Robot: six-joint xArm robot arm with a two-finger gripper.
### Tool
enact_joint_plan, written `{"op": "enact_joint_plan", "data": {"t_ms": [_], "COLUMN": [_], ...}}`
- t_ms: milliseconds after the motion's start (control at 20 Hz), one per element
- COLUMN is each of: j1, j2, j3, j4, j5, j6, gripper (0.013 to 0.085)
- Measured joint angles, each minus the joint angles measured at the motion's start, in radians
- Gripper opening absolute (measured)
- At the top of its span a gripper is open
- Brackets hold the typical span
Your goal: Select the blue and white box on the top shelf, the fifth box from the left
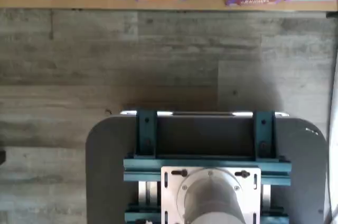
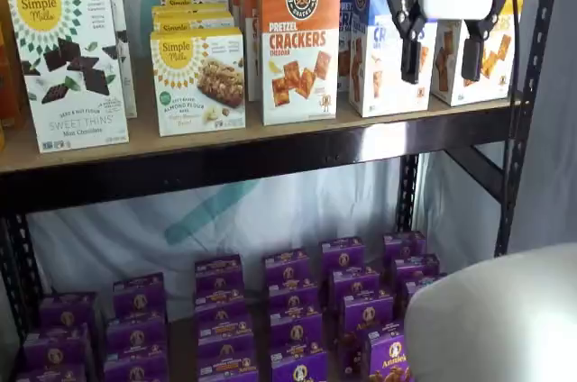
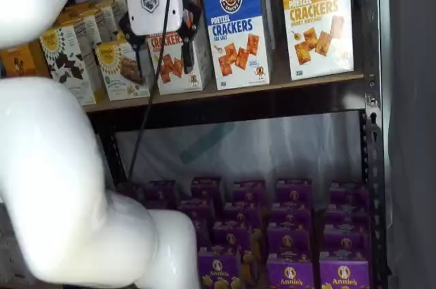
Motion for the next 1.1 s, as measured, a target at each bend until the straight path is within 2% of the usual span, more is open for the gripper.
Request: {"op": "enact_joint_plan", "data": {"t_ms": [500,1100], "j1": [-0.016,0.003], "j2": [-0.032,-0.064], "j3": [0.033,0.059], "j4": [0.011,-0.008], "j5": [-0.075,-0.164], "j6": [-0.014,-0.007], "gripper": [0.085,0.085]}}
